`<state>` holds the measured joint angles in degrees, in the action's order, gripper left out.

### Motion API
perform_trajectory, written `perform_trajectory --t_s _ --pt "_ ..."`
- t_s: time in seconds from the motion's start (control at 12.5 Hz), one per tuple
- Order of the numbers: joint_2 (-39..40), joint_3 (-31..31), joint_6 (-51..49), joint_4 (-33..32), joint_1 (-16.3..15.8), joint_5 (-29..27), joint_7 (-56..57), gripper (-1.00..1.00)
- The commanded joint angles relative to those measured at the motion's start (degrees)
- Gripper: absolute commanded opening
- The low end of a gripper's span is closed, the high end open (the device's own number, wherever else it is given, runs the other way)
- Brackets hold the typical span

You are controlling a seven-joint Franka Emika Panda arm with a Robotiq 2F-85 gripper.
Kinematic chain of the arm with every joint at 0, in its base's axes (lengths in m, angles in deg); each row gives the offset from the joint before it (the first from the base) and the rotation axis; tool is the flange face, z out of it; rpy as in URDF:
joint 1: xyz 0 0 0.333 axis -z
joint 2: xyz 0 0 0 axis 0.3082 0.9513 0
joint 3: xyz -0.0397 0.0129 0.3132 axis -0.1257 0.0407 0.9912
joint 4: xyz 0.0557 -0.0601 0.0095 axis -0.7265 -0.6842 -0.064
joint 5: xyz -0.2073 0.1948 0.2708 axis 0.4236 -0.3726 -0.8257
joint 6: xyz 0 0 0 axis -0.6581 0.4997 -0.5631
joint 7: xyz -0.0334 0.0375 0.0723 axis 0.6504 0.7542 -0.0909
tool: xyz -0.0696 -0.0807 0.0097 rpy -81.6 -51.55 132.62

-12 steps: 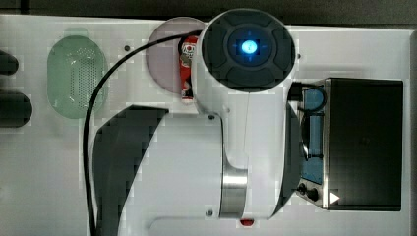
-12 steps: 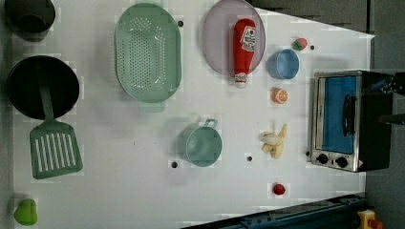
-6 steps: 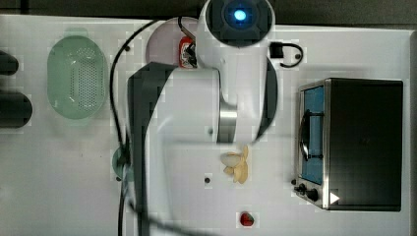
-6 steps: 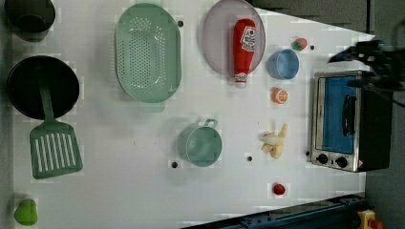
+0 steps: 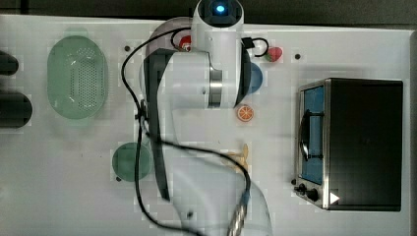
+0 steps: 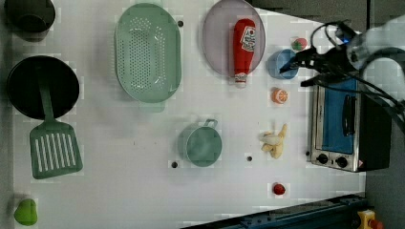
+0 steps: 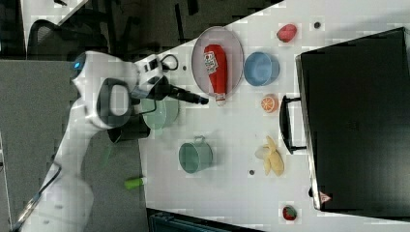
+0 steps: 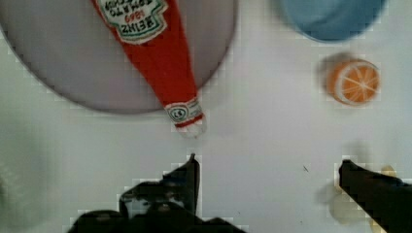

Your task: Pick ketchup from plate and place it on table.

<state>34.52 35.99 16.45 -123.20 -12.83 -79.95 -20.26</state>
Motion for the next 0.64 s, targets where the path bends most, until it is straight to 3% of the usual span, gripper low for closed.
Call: perform_trajectory --t_s 0.08,0.64 --pt "2.75 0.96 1.83 6.47 -2.74 3.70 8.95 1.00" --pt "14.43 0.80 14.17 10.58 -5.23 8.47 9.37 1.00"
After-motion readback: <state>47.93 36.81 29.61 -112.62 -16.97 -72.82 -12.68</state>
